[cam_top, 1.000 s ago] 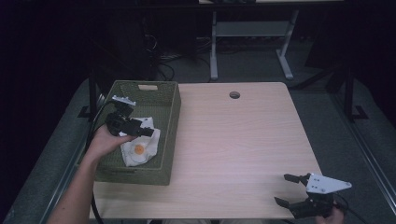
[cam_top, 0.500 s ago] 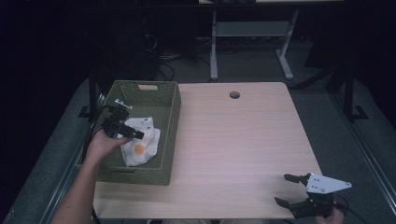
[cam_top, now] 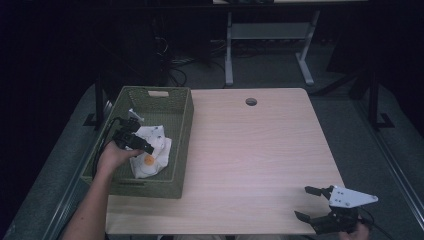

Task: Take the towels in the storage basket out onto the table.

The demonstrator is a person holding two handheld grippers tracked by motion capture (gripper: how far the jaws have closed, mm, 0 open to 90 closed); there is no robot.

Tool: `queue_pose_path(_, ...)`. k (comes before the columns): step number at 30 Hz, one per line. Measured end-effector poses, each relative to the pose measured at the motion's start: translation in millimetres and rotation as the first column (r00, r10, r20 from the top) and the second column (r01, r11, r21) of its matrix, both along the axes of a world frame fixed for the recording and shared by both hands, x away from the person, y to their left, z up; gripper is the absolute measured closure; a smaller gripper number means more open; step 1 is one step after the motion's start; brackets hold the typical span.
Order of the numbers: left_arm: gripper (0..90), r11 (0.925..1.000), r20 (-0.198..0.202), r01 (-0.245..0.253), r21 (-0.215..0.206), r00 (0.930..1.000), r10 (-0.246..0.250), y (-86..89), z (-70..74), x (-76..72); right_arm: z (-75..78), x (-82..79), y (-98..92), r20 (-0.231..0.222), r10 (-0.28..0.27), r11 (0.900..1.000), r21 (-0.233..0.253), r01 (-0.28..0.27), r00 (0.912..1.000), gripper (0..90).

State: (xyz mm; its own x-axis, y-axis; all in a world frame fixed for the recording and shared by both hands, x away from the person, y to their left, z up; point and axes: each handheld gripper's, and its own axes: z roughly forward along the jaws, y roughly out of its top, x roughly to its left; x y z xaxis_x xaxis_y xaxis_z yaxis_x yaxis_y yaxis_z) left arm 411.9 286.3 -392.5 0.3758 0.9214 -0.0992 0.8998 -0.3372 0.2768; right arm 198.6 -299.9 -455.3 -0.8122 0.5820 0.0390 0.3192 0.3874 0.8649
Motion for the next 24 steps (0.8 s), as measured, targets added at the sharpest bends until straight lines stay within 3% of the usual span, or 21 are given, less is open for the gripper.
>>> queue_pose_path(7, 26.1, 0.9995, -0.060, -0.010, 0.030, 0.9982, 0.012, -8.7, -13.5, 5.8, 0.2, -0.1, -0.3, 0.004, 0.002, 1.000, 0.002, -0.002, 1.0000, 13.8)
queue_pose_path(12, 28.7, 0.9936, -0.087, 0.002, 0.113, 0.9962, 0.008, -17.8, -25.5, 10.0, -0.4, 0.6, -0.5, -0.001, -0.001, 1.000, 0.003, 0.001, 1.0000, 13.8)
queue_pose_path(17, 30.3, 0.9888, -0.110, 0.005, 0.149, 0.9939, 0.011, -21.1, -32.4, 12.6, -0.4, 0.7, -0.8, 0.001, 0.001, 1.000, 0.004, -0.001, 1.0000, 13.8)
queue_pose_path(24, 32.6, 0.9896, -0.110, 0.001, 0.144, 0.9938, 0.015, -20.6, -34.1, 13.8, -1.2, 1.0, -1.6, -0.001, -0.001, 1.000, 0.004, 0.001, 1.0000, 13.8)
